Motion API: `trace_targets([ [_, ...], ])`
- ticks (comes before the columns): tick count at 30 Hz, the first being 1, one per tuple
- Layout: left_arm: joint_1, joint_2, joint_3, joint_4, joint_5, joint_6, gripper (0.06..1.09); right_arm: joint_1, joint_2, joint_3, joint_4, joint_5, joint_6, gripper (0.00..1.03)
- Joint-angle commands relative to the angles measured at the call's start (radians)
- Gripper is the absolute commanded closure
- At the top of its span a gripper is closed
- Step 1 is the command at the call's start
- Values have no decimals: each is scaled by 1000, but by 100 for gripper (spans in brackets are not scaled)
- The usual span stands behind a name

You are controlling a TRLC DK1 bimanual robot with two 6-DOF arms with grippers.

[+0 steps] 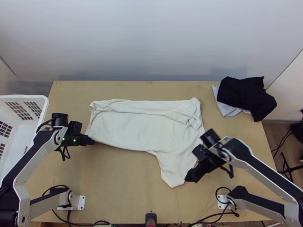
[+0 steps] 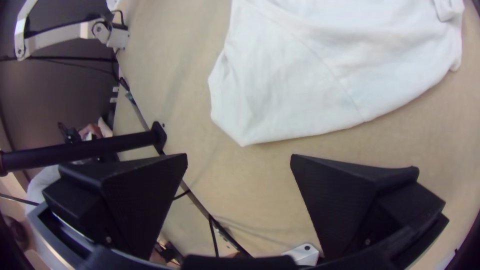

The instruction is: Fold the t-shirt

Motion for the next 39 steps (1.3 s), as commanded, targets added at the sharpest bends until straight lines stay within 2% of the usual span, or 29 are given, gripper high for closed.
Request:
trace_targets([
  [1, -3, -6, 23, -1, -9, -6, 105, 137, 143, -27, 49, 82, -57, 7],
  [4, -3, -11, 23, -1, -15, -6, 105, 172, 209, -56, 87, 112, -61, 7],
  [9, -1, -29, 26, 6, -19, -6, 105, 160, 238, -72, 194, 130, -54, 7],
  [13, -1, -29, 27, 12, -27, -5, 105, 152, 243, -39, 262, 151, -3, 7],
  [16, -3, -26, 24, 33, -41, -5, 105, 152, 241, -12, 299, 155, 45, 16],
  [25, -23, -20, 37, 55, -42, 3, 105, 200, 241, -76, 299, 159, 58, 16],
  [27, -21, -17, 33, 58, -44, 8, 105, 221, 241, -96, 299, 188, 58, 17],
  [28, -21, -15, 30, 58, -44, 8, 105, 234, 244, -104, 300, 211, 57, 28],
  [29, -21, -15, 29, 58, -45, 9, 105, 244, 246, -108, 306, 227, 52, 47],
  [31, -21, -15, 27, 58, -45, 9, 105, 257, 243, -124, 352, 248, 49, 92],
  [32, -21, -17, 27, 56, -45, 9, 105, 257, 235, -122, 361, 254, 45, 99],
  [35, -17, -34, 32, 55, -45, 11, 105, 249, 195, -84, 345, 257, 49, 100],
  [39, -3, -46, 66, 41, -48, 9, 105, 161, 175, -1, 302, 271, 46, 100],
])
